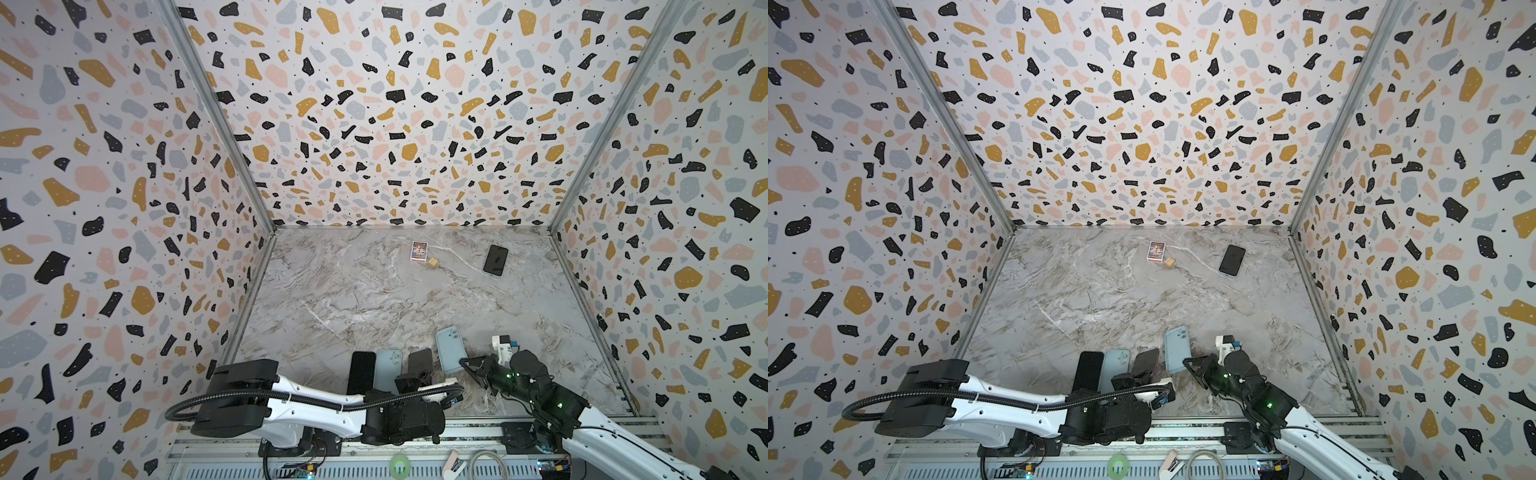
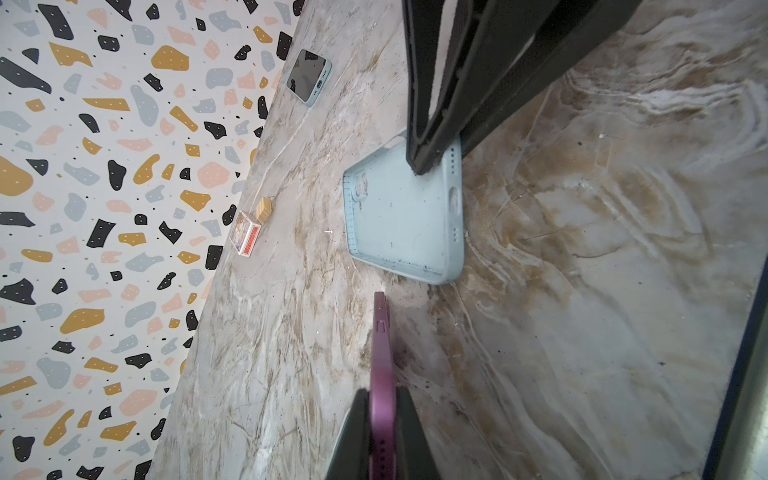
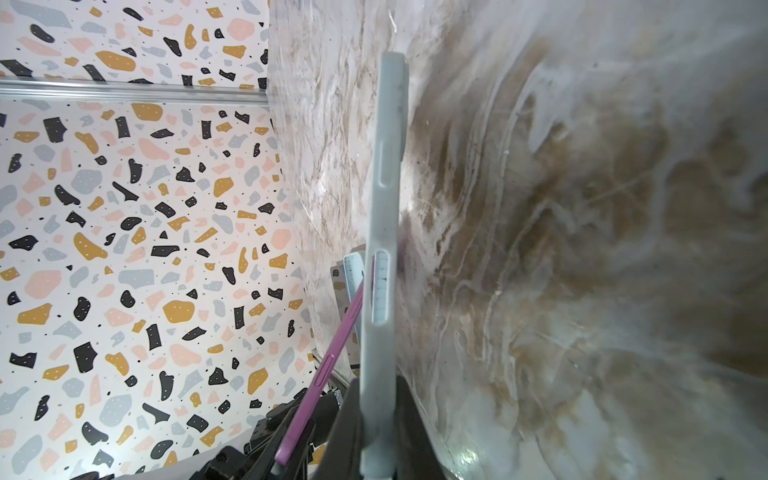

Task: Take the phone out of the phone case
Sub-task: 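Lower the pink phone onto the table near the robot with the left gripper, then open the left gripper and lift it away from the placed phone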

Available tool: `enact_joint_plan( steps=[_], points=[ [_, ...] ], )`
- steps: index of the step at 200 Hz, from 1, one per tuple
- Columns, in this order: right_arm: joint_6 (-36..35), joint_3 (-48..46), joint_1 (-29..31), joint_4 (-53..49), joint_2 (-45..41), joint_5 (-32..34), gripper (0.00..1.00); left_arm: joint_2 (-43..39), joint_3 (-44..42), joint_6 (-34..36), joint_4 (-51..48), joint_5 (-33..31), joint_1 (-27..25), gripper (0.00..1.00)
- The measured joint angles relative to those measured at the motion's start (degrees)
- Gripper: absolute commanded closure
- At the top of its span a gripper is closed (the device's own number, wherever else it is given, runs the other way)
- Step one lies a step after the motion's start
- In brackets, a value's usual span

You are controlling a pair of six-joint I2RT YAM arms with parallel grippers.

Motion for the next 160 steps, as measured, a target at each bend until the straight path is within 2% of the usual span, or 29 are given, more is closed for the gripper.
enact_joint_plan(
  steps=[32,80,160],
  points=[
    [1.38,-0.94,3.15,0.74,1.36,1.33,1.00,0.79,0.00,-0.94,0.02,-0.90,-0.61,0.94],
    [3.19,-1.88,6.34,3.04,3.26,3.41,1.00,1.81,0.00,-3.50,-0.81,-0.33,-1.11,0.80],
    [4.79,-3.04,8.66,5.53,5.14,5.05,1.00,4.26,0.55,-7.23,-4.39,1.86,-1.20,0.80]
  ],
)
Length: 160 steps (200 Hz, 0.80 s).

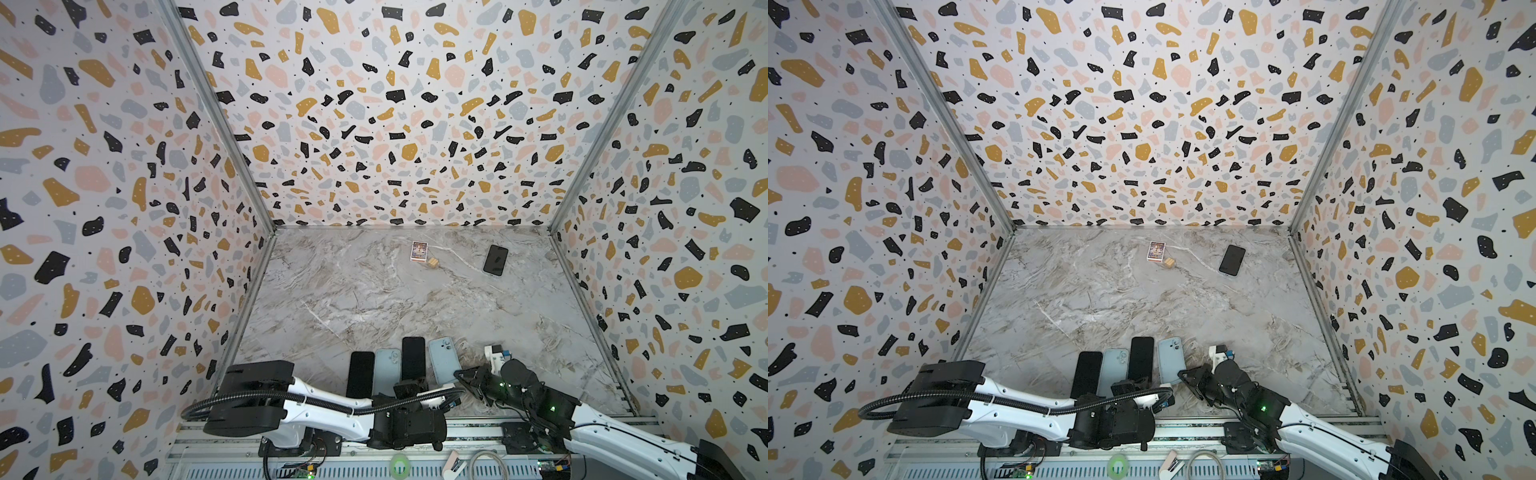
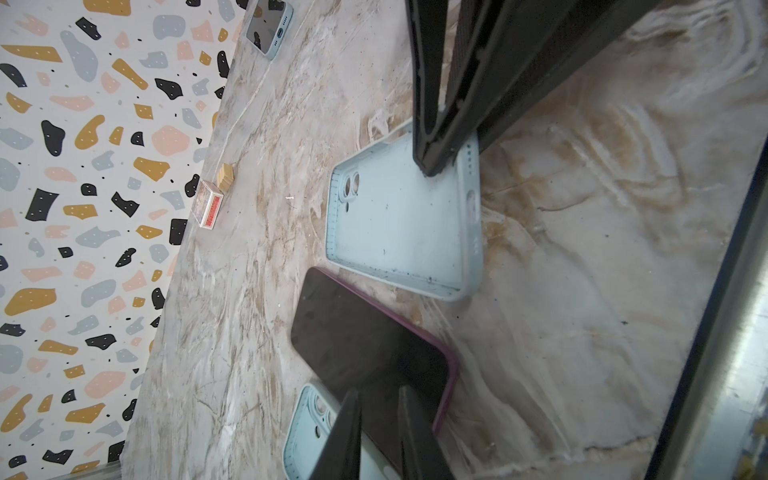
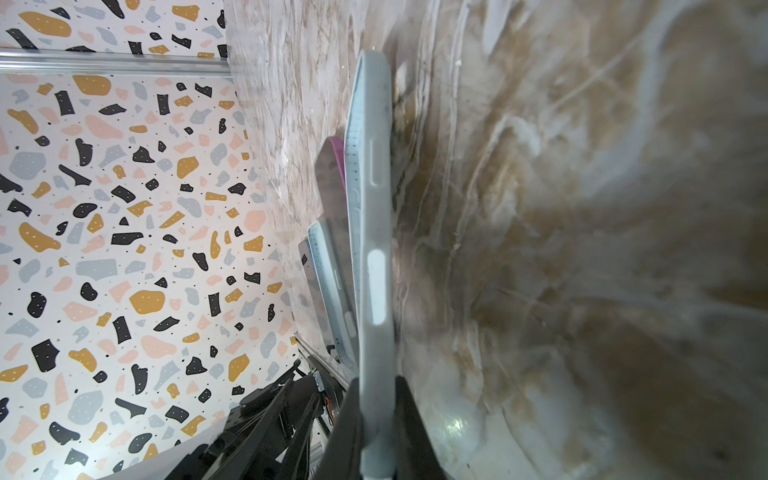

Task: Take the phone out of the phone case
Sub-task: 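Open the left gripper and lift it away from the placed phone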

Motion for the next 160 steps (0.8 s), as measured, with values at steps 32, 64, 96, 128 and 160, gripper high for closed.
enact_joint_plan(
  steps=[32,64,96,128,160],
  points=[
    [0.46,-0.37,0.87,0.61,0.44,0.52,1.00,0.98,0.26,-0.13,-0.22,0.42,0.00,0.80],
    [0.59,-0.37,1.11,0.98,0.44,0.90,1.00,-0.11,0.26,-1.03,-0.66,0.26,0.00,0.66],
    [0.39,-0.52,2.27,2.03,0.76,2.23,1.00,-6.27,0.26,-5.38,-0.96,-1.40,0.52,0.47],
    [0.66,-1.01,4.94,4.42,2.84,5.22,1.00,-17.49,0.11,-12.28,-0.81,-0.63,6.43,0.27],
    [0.92,-1.01,7.43,7.21,6.80,8.41,0.87,-27.96,0.00,-18.67,-1.36,2.56,16.48,0.21]
  ],
)
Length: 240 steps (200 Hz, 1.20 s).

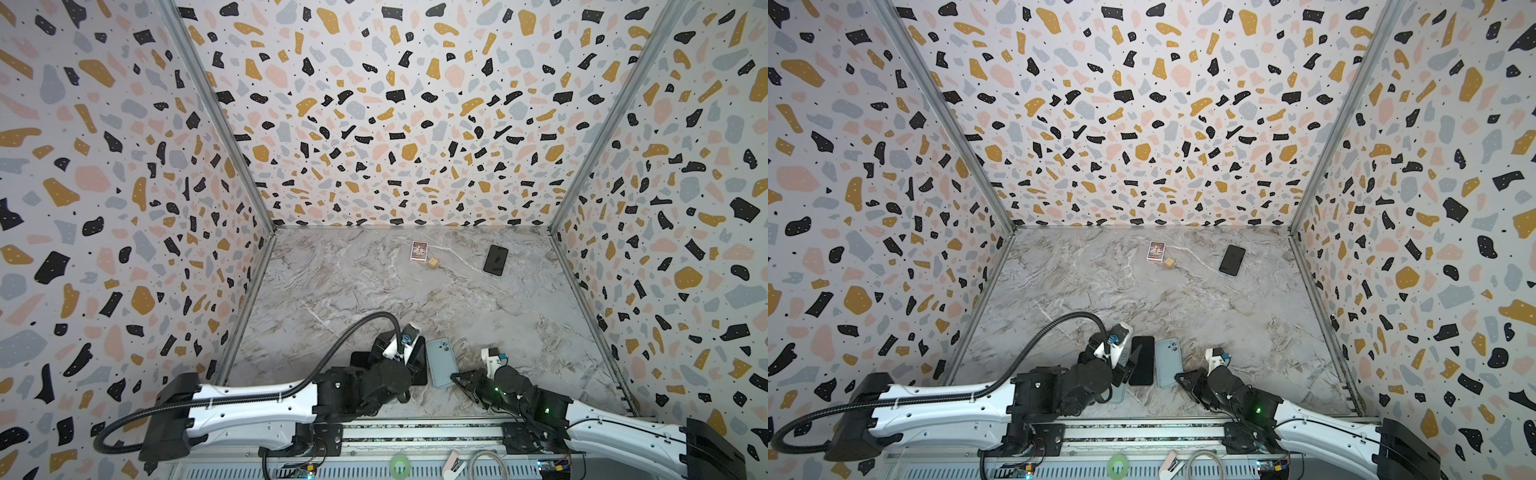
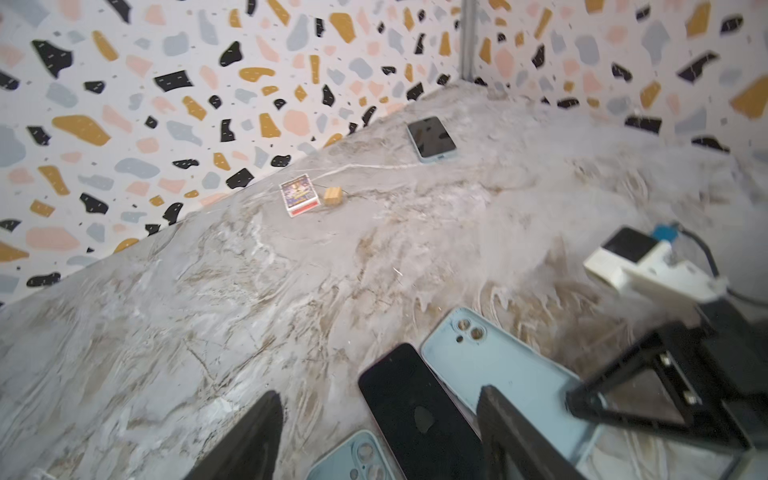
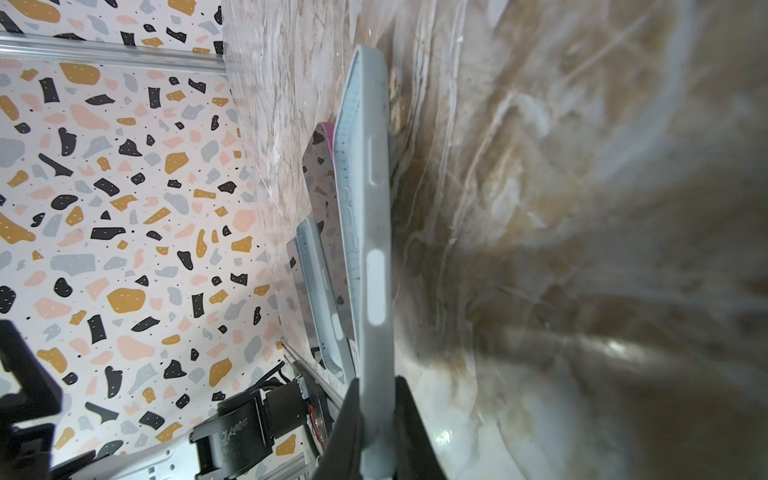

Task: Take the phone out of the phone case
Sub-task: 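Open the left gripper and lift it away from the placed phone, then lay the pale case on the table with the right gripper while the left arm withdraws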

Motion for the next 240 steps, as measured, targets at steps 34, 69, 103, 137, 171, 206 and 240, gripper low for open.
enact_joint_plan(
  steps=[34,69,103,137,171,206,240],
  points=[
    [1.16,0.00,2.97,2.32,3.67,2.93,0.65,-0.02,0.81,-4.37,-3.26,7.52,12.63,0.20],
    [2.49,0.00,5.27,3.10,6.60,4.48,0.51,7.87,5.33,-5.33,-5.79,12.87,20.09,0.21],
    [2.10,2.89,5.57,-0.20,6.82,4.96,0.31,16.98,10.80,-4.94,-5.73,16.59,24.39,0.28],
    [1.60,3.87,5.62,-4.24,4.83,5.66,0.18,27.32,17.14,-3.34,-4.50,19.76,26.60,0.47],
    [-0.72,5.95,5.62,-10.12,2.62,6.27,0.10,37.48,22.27,-1.97,-3.02,23.47,27.91,0.66],
    [-4.04,7.23,5.05,-15.50,0.44,7.02,0.10,43.36,24.17,-1.68,-2.10,26.12,28.06,0.77],
    [-10.64,11.06,0.15,-19.17,0.76,5.20,0.11,47.15,25.46,-1.62,-1.70,27.19,28.06,0.86]
  ],
)
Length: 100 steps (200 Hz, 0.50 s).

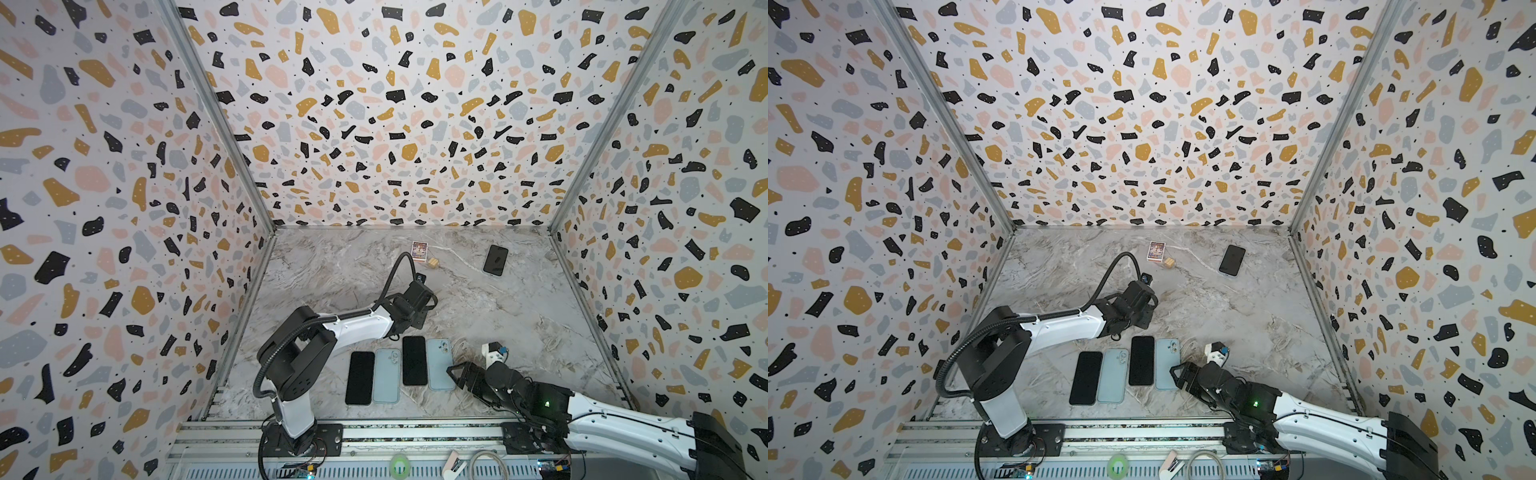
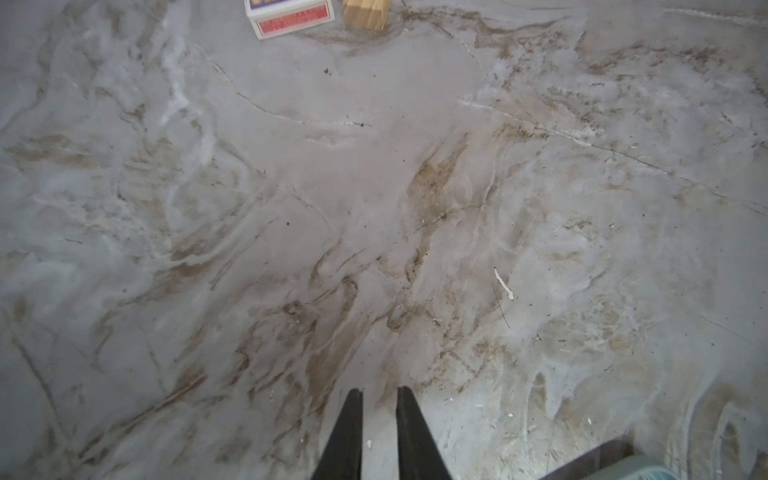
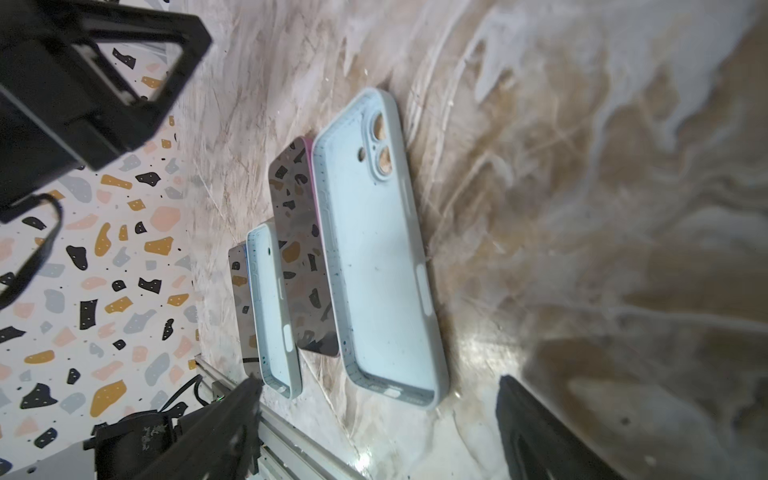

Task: Take the phone out of the phone case
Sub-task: 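Lay the pale case on the table with the right gripper while the left arm withdraws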

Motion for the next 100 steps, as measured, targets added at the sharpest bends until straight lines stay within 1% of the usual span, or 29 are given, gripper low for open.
enact_joint_plan(
  steps=[24,48,78,100],
  points=[
    [-5.03,3.34,-3.43,-1.25,2.47,-2.08,0.11,2.38,0.09,-0.02,0.15,0.98,0.00,0.88],
    [-8.87,5.40,-4.79,-1.25,5.20,-3.39,0.11,3.34,0.04,-0.04,0.15,1.84,0.00,0.88],
    [-11.76,5.62,-6.21,-1.07,6.86,-4.98,0.11,3.15,-0.17,-0.24,0.98,2.67,0.00,0.88],
    [-13.14,5.62,-7.15,-1.03,7.08,-5.81,0.11,2.64,-1.92,-0.50,1.55,3.56,0.00,0.88]
  ],
)
